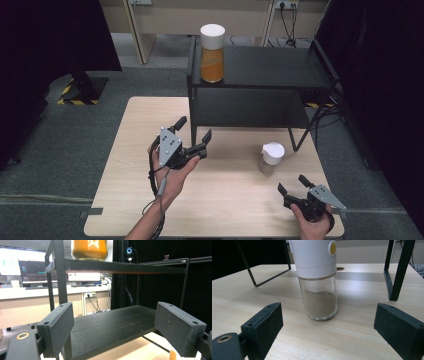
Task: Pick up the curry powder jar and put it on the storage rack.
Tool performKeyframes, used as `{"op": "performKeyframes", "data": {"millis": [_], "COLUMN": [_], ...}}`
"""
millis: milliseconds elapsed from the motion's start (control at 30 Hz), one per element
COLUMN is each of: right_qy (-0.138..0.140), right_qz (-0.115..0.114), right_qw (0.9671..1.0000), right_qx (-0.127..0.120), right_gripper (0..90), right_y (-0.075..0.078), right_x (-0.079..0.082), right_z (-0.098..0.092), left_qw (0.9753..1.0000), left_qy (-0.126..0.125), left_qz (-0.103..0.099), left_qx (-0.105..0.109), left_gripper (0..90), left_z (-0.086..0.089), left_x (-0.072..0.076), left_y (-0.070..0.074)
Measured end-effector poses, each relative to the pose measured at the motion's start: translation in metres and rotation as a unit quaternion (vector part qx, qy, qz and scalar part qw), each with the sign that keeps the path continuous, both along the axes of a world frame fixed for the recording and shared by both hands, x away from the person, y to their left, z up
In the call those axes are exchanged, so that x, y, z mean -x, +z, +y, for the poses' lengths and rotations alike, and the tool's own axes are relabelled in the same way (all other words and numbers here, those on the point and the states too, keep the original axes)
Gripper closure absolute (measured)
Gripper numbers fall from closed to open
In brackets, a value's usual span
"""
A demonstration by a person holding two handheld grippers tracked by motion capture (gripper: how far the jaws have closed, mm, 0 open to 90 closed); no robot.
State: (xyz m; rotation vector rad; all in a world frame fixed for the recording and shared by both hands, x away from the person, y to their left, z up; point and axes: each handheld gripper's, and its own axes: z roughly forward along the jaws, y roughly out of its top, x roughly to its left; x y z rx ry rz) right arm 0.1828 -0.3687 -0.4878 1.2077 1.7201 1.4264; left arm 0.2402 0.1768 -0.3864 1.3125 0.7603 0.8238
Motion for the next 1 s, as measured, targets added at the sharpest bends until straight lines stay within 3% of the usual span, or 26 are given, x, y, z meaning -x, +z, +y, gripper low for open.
{"op": "performKeyframes", "data": {"millis": [400,700,1000], "right_qy": [0.000,0.000,0.000], "right_qz": [0.000,0.000,0.000], "right_qw": [1.0000,1.0000,1.0000], "right_qx": [-0.001,0.001,0.001], "right_gripper": [8.7,8.6,8.7], "right_y": [0.000,0.000,0.000], "right_x": [0.000,0.000,0.000], "right_z": [0.000,0.000,0.001], "left_qw": [0.9997,0.9986,0.9968], "left_qy": [-0.007,-0.007,-0.001], "left_qz": [0.024,0.051,0.080], "left_qx": [0.000,0.005,-0.005], "left_gripper": [15.2,15.0,14.8], "left_z": [0.005,0.009,0.012], "left_x": [0.011,0.021,0.027], "left_y": [-0.024,-0.050,-0.076]}}
